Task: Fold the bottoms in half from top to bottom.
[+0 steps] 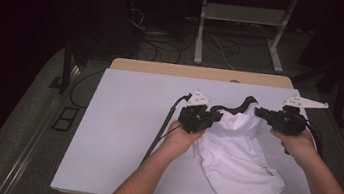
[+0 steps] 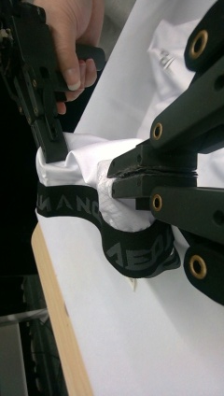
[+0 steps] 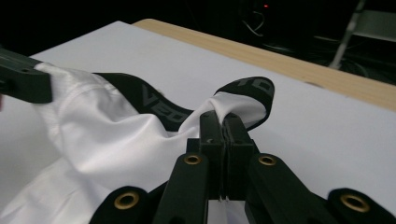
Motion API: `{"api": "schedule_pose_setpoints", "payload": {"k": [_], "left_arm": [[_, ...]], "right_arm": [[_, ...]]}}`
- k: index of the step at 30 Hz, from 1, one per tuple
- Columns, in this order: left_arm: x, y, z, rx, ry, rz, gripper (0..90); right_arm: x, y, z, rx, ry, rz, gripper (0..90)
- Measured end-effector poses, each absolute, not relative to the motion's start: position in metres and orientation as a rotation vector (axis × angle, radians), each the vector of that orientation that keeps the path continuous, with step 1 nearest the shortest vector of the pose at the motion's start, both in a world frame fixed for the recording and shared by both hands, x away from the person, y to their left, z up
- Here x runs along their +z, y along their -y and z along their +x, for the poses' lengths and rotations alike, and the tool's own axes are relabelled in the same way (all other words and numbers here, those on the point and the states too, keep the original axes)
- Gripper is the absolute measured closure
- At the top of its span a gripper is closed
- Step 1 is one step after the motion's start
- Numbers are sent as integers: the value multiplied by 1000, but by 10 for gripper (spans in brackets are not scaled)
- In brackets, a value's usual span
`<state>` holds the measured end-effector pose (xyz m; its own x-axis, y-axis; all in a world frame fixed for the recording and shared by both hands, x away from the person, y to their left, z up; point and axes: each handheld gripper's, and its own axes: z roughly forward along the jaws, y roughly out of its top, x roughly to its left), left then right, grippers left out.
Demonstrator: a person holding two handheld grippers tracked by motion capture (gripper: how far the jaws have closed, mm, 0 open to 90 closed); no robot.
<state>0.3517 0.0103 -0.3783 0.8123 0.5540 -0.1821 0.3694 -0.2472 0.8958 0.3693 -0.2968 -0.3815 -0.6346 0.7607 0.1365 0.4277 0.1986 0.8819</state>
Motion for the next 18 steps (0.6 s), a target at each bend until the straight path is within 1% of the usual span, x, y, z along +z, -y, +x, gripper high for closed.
{"api": "schedule_pose_setpoints", "payload": {"k": [1, 2, 5, 6, 10, 11, 16, 17, 18], "left_arm": [[-378, -10, 352, 204, -700, 1867, 878], [-381, -12, 345, 198, -693, 1865, 878], [-383, -13, 341, 194, -693, 1866, 877], [-388, -16, 330, 177, -689, 1852, 878], [-395, -16, 320, 175, -677, 1868, 877], [-401, -13, 310, 160, -670, 1882, 878], [-406, -10, 304, 148, -672, 1894, 877], [-415, -6, 298, 130, -677, 1930, 877], [-419, -3, 294, 125, -672, 1961, 875]], "right_arm": [[-382, 297, 369, 1411, -2150, 1118, 869], [-384, 299, 359, 1436, -2157, 1088, 869], [-386, 300, 354, 1442, -2163, 1082, 868], [-390, 304, 338, 1478, -2164, 1069, 867], [-391, 306, 332, 1478, -2168, 1058, 867], [-399, 306, 318, 1467, -2201, 1062, 868], [-407, 306, 306, 1469, -2215, 1056, 867], [-407, 306, 306, 1469, -2215, 1056, 867], [-420, 307, 295, 1458, -2237, 1056, 866]]}}
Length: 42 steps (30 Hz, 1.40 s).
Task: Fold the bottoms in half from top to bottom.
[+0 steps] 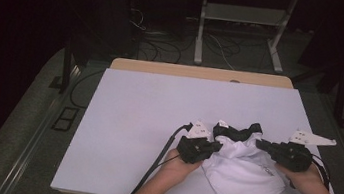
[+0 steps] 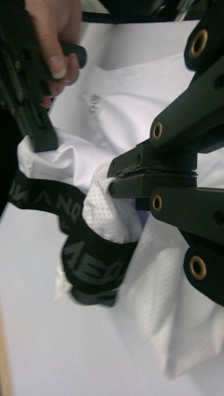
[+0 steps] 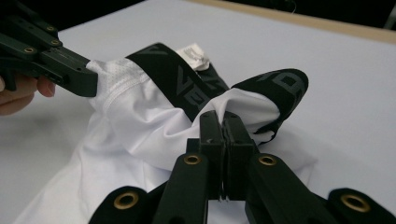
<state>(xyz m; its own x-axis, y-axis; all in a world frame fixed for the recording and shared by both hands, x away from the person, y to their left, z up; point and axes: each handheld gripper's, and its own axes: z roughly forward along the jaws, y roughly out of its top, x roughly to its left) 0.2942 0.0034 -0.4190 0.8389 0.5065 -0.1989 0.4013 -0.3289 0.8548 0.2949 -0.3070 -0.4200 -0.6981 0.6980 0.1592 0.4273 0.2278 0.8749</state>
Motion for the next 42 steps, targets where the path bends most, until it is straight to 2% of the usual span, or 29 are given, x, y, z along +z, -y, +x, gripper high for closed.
{"api": "schedule_pose_setpoints", "payload": {"k": [9, 19, 20, 22, 23, 26, 27, 28, 29, 30, 31, 32, 34, 42], "left_arm": [[-431, -3, 288, 95, -695, 2030, 863], [-433, -6, 286, 97, -708, 2022, 835], [-432, -9, 287, 73, -712, 2007, 756], [-432, -9, 287, 73, -712, 2007, 729], [-431, -11, 288, 56, -727, 1984, 652], [-430, -14, 289, 58, -737, 1969, 568], [-430, -14, 289, 58, -737, 1969, 568], [-428, -19, 291, 34, -761, 1932, 568], [-427, -20, 292, 32, -778, 1918, 459], [-427, -20, 292, 32, -778, 1918, 425], [-425, -23, 294, 24, -787, 1894, 425], [-423, -24, 297, 27, -807, 1872, 330], [-422, -25, 300, 47, -831, 1863, 293], [-418, -23, 315, 67, -852, 1827, 248]], "right_arm": [[-439, 316, 285, 1448, -2251, 1116, 864], [-446, 320, 281, 1454, -2246, 1155, 853], [-444, 322, 280, 1471, -2233, 1148, 822], [-443, 322, 280, 1473, -2226, 1145, 822], [-442, 324, 278, 1487, -2213, 1150, 770], [-442, 325, 278, 1487, -2206, 1148, 745], [-441, 326, 277, 1487, -2200, 1146, 745], [-441, 326, 277, 1487, -2200, 1146, 703], [-439, 327, 276, 1469, -2175, 1154, 561], [-439, 327, 276, 1469, -2175, 1154, 561], [-438, 327, 277, 1468, -2163, 1164, 479], [-436, 327, 281, 1494, -2130, 1251, 335], [-435, 326, 284, 1511, -2121, 1261, 263], [-432, 324, 299, 1518, -2118, 1239, 244]]}}
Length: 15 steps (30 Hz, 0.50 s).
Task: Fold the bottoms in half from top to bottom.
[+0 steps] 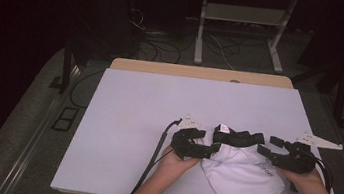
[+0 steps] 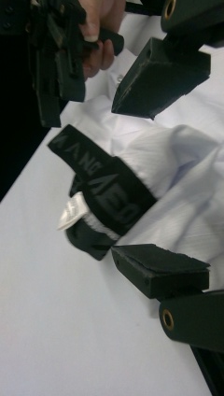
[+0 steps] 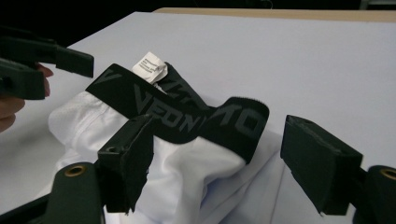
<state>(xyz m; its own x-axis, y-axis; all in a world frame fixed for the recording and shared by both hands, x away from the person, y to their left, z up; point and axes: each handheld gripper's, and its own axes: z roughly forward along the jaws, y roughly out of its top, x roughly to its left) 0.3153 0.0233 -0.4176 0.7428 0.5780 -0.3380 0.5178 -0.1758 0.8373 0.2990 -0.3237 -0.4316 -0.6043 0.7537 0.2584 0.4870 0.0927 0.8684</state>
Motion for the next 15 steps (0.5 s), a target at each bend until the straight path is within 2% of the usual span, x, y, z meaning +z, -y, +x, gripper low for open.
{"api": "schedule_pose_setpoints", "payload": {"k": [9, 10, 11, 13, 15], "left_arm": [[-417, -22, 333, 0, -821, 1814, 180], [-419, -18, 343, -66, -865, 1839, 180], [-419, -18, 343, -66, -865, 1839, 168], [-421, -10, 352, -132, -910, 1860, 192], [-422, -6, 354, -145, -913, 1874, 236]], "right_arm": [[-434, 325, 315, 1577, -2151, 1227, 192], [-434, 325, 315, 1577, -2151, 1227, 184], [-434, 325, 315, 1577, -2151, 1227, 184], [-436, 328, 326, 1590, -2174, 1257, 226], [-436, 328, 329, 1595, -2181, 1262, 242]]}}
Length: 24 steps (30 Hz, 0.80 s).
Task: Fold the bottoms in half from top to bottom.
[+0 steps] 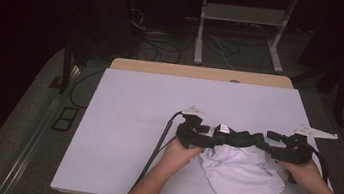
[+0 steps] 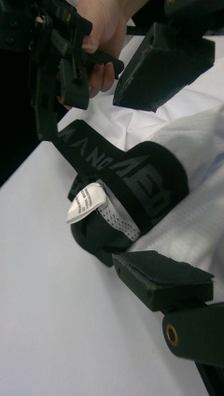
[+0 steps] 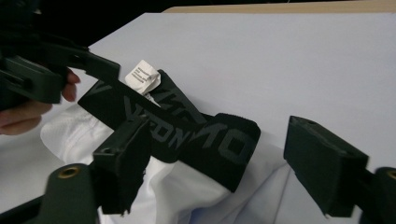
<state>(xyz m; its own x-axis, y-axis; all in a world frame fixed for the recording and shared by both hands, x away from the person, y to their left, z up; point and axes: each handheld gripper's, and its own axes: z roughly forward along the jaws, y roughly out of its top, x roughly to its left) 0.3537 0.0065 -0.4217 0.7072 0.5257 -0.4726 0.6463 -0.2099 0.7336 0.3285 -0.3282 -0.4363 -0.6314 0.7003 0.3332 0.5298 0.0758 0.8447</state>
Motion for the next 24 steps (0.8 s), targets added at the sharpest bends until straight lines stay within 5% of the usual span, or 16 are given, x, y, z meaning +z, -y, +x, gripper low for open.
{"api": "schedule_pose_setpoints", "payload": {"k": [7, 8, 11, 16, 17, 24], "left_arm": [[-422, 7, 358, -144, -940, 1902, 316], [-426, 17, 368, -181, -1009, 1920, 458], [-426, 19, 369, -197, -1016, 1910, 626], [-425, 20, 367, -182, -1004, 1918, 685], [-417, 26, 349, -116, -816, 1934, 811], [-410, 33, 327, -91, -651, 1950, 836]], "right_arm": [[-436, 326, 337, 1561, -2207, 1274, 342], [-436, 325, 339, 1568, -2202, 1266, 349], [-436, 325, 338, 1575, -2201, 1259, 349], [-435, 327, 337, 1581, -2191, 1259, 352], [-432, 331, 334, 1596, -2174, 1259, 355], [-427, 337, 330, 1623, -2137, 1254, 357]]}}
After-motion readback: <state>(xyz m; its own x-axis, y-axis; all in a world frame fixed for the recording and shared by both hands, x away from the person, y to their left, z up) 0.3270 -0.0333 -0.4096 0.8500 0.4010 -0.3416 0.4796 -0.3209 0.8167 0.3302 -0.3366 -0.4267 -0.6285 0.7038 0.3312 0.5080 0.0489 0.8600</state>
